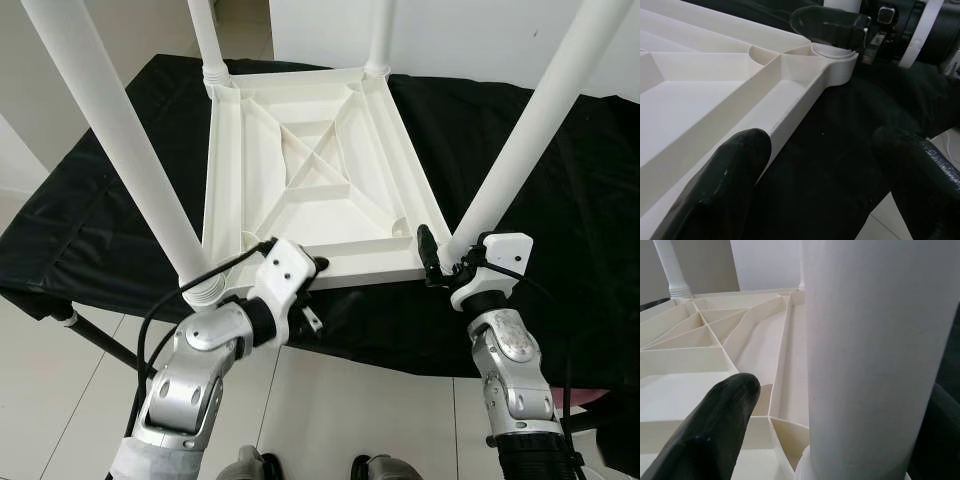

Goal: Building children table

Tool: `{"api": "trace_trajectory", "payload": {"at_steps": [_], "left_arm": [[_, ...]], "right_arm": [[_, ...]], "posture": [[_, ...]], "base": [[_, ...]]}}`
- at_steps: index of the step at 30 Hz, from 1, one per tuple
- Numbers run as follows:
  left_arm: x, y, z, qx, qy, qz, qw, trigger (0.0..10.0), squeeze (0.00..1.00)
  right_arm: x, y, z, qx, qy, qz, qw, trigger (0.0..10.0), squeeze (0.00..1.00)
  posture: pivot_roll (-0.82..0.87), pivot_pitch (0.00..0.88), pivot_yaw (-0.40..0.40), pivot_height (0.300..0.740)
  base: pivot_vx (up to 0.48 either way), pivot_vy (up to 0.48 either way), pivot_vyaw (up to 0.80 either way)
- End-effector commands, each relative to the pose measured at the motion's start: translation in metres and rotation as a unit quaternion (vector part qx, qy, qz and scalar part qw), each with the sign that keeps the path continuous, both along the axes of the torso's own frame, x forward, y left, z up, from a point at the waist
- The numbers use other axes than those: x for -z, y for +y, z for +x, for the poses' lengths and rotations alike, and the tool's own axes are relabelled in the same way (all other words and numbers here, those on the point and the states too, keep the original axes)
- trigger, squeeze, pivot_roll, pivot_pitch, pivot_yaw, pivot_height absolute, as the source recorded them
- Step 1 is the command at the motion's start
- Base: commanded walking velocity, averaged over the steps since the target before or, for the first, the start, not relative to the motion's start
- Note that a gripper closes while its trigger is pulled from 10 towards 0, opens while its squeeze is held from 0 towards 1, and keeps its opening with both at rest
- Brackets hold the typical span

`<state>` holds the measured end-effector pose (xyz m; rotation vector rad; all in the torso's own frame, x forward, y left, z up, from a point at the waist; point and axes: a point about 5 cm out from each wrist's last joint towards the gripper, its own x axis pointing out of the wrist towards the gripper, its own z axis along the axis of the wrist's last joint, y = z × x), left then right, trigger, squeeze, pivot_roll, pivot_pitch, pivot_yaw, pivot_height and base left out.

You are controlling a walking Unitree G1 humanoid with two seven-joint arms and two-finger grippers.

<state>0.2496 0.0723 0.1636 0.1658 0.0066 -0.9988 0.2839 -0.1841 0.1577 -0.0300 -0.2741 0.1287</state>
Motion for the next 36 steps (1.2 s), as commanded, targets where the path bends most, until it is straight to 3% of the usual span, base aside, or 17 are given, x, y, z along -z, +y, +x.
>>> {"api": "trace_trajectory", "payload": {"at_steps": [1, 4, 7, 12, 16, 26, 29, 36], "left_arm": [[0.001, 0.001, -0.002, 0.010, -0.003, 0.008, 1.000, 10.0, 0.00], [0.007, 0.003, 0.000, -0.002, -0.007, 0.039, 0.999, 10.0, 0.00], [0.009, 0.004, 0.000, -0.002, -0.004, 0.044, 0.999, 10.0, 0.00], [0.019, 0.015, 0.023, -0.042, 0.001, 0.099, 0.994, 10.0, 0.00], [0.019, 0.017, 0.030, -0.048, 0.002, 0.104, 0.993, 10.0, 0.00], [0.019, 0.016, 0.038, -0.048, -0.001, 0.111, 0.993, 10.0, 0.00], [0.019, 0.016, 0.047, -0.076, -0.008, 0.108, 0.991, 10.0, 0.00], [0.016, 0.019, 0.062, -0.126, -0.010, 0.096, 0.987, 10.0, 0.00]], "right_arm": [[-0.001, 0.002, -0.003, -0.006, -0.003, -0.001, 1.000, 10.0, 0.00], [-0.003, 0.001, -0.005, -0.009, -0.008, 0.013, 1.000, 10.0, 0.00], [-0.005, 0.001, -0.007, -0.010, -0.011, 0.022, 1.000, 10.0, 0.00], [-0.014, 0.002, -0.012, -0.019, -0.022, 0.046, 0.999, 10.0, 0.00], [-0.013, 0.003, -0.015, -0.024, -0.020, 0.047, 0.998, 10.0, 0.00], [-0.004, 0.001, -0.041, -0.047, 0.004, 0.068, 0.997, 10.0, 0.00], [-0.004, -0.005, -0.049, -0.055, 0.014, 0.096, 0.994, 10.0, 0.00], [-0.005, -0.014, -0.054, -0.077, 0.022, 0.102, 0.992, 10.0, 0.00]], "posture": [[-0.09, 0.129, 0.035, 0.740], [-0.10, 0.130, 0.042, 0.740], [-0.10, 0.130, 0.044, 0.740], [-0.13, 0.132, 0.067, 0.740], [-0.14, 0.132, 0.070, 0.740], [-0.15, 0.133, 0.075, 0.740], [-0.16, 0.133, 0.077, 0.740], [-0.17, 0.133, 0.081, 0.740]], "base": [[0.000, 0.000, 0.00], [0.000, 0.000, 0.00], [0.000, 0.000, 0.00], [0.000, 0.000, 0.00], [0.000, 0.000, 0.00], [0.000, 0.000, 0.00], [0.000, 0.000, 0.00], [0.000, 0.000, 0.00]]}}
